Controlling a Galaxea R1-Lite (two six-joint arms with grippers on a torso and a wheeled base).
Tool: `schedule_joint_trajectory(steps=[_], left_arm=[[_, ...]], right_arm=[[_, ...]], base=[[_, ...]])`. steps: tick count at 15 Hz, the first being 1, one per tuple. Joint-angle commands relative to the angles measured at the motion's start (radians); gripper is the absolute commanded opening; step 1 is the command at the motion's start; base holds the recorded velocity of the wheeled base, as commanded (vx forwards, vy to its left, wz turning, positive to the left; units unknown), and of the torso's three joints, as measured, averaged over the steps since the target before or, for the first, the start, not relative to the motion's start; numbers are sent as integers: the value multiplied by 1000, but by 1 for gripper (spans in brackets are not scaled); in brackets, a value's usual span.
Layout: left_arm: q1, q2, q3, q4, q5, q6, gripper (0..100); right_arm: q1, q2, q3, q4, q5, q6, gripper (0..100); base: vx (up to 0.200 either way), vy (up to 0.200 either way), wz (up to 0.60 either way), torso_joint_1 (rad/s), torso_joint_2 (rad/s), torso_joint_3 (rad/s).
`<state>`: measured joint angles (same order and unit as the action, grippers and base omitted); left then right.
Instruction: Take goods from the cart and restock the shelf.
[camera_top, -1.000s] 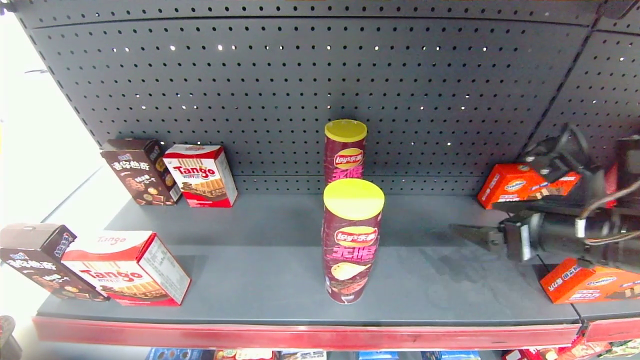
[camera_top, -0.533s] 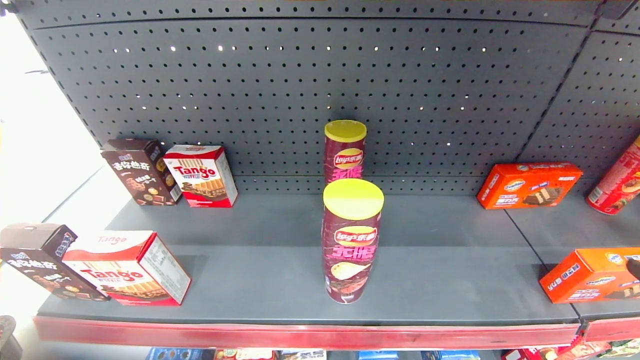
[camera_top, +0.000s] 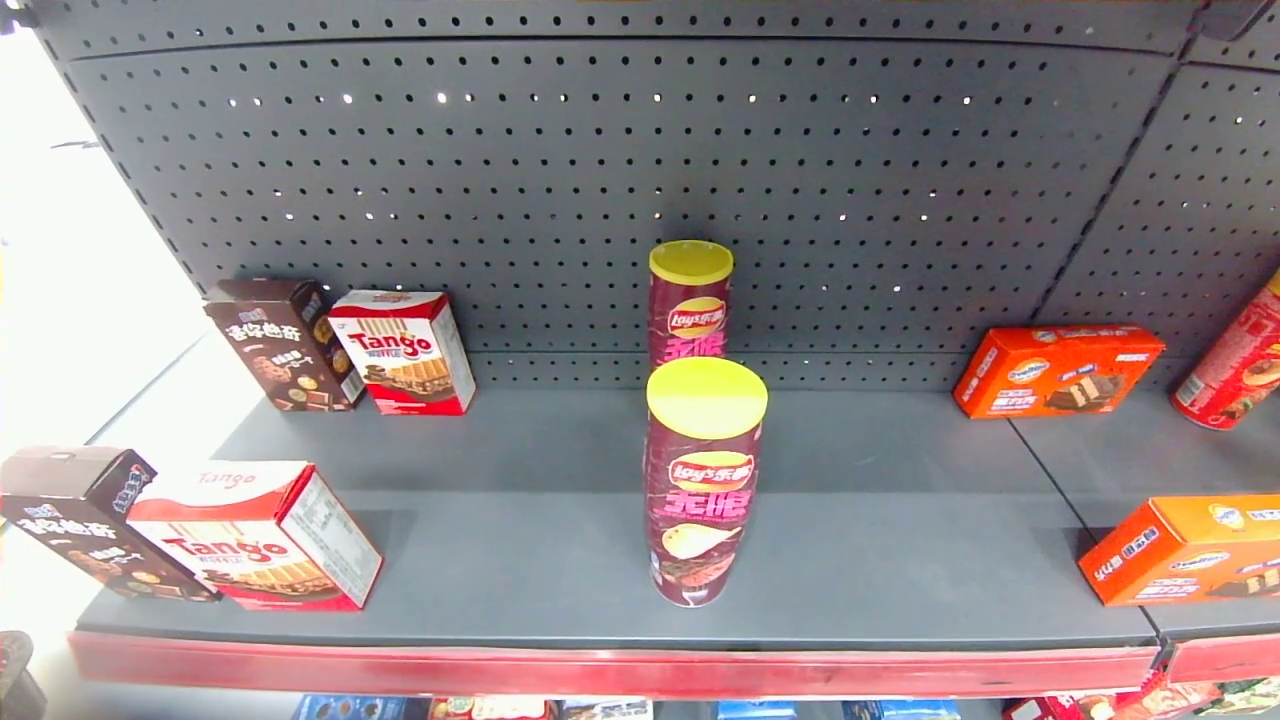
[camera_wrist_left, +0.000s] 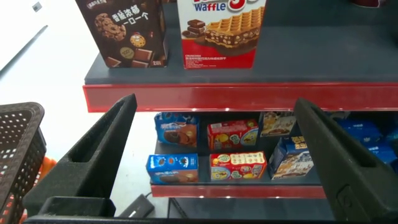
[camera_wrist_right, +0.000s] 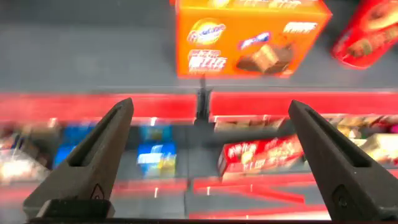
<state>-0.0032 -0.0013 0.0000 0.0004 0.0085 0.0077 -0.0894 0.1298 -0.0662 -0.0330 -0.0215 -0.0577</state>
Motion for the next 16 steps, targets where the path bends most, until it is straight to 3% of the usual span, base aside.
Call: schedule_joint_trajectory(steps=[1,2,4,7,16], left_arm=[[0,1,0,0,1,0,100],[0,1,0,0,-1,0,100],[-1,1,0,1,-4,0,100],[0,1,0,1,-12,0,100],[0,1,0,0,-10,-5,100]], right_arm=[[40,-39,63,-25,20,12,100],[89,-87,60,-10,-5,48,100],[89,-119,66,21,-67,111,100],[89,-118,66,30,-20,55,100],[89,-118,66,30,-11,55,100]], base=[[0,0,0,0,0,0],[0,0,0,0,0,0],[0,0,0,0,0,0],[0,0,0,0,0,0],[0,0,0,0,0,0]])
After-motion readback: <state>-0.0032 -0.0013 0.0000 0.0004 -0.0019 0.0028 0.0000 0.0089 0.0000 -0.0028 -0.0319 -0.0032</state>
